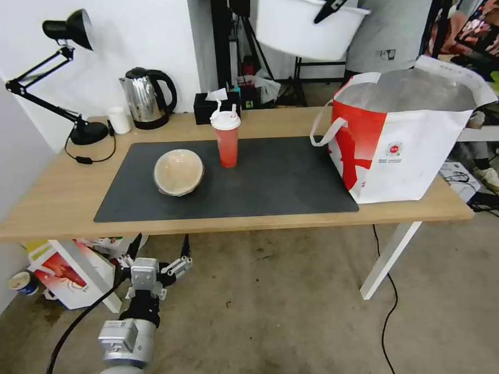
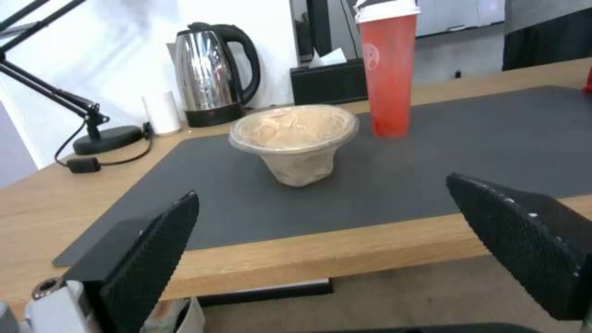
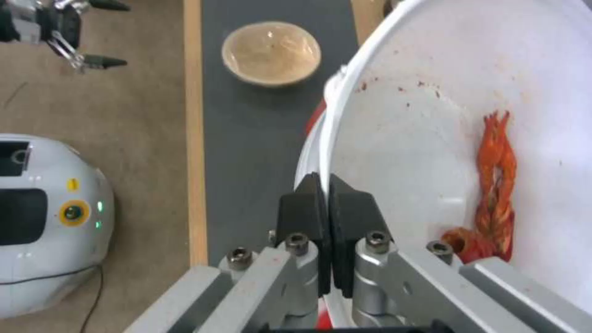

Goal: Pick up the trash from the table and place it into the takeout bag.

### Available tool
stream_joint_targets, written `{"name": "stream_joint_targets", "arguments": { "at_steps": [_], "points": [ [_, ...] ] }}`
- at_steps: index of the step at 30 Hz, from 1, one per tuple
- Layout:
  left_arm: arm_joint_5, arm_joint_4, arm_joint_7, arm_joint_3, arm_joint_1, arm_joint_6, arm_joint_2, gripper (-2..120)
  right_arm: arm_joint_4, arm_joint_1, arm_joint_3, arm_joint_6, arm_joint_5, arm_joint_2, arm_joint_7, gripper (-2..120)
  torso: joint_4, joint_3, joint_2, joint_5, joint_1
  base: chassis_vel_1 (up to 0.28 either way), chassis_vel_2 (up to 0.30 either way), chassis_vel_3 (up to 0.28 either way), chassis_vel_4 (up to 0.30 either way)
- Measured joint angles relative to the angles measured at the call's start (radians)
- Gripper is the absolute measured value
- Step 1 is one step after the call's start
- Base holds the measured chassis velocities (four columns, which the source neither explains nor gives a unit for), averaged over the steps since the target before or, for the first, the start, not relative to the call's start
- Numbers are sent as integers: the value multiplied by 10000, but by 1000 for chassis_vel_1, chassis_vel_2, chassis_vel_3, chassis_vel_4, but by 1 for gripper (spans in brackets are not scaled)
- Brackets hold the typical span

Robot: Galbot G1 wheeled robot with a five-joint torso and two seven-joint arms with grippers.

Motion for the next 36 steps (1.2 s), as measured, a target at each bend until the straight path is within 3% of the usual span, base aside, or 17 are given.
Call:
{"name": "stream_joint_targets", "arguments": {
  "at_steps": [17, 36],
  "points": [
    [-1, 0, 0, 0, 0, 0, 0, 100, 791, -1362, 691, 227, -702, -1623, 1, 0, 2, 0, 0, -5, 0, 0, 0, 0, 0],
    [0, 0, 0, 0, 0, 0, 0, 100, 1193, -2326, 1099, 438, -1320, -2875, 3, 0, 1, 1, 0, -3, 0, 0, 0, 0, 0]
  ]
}}
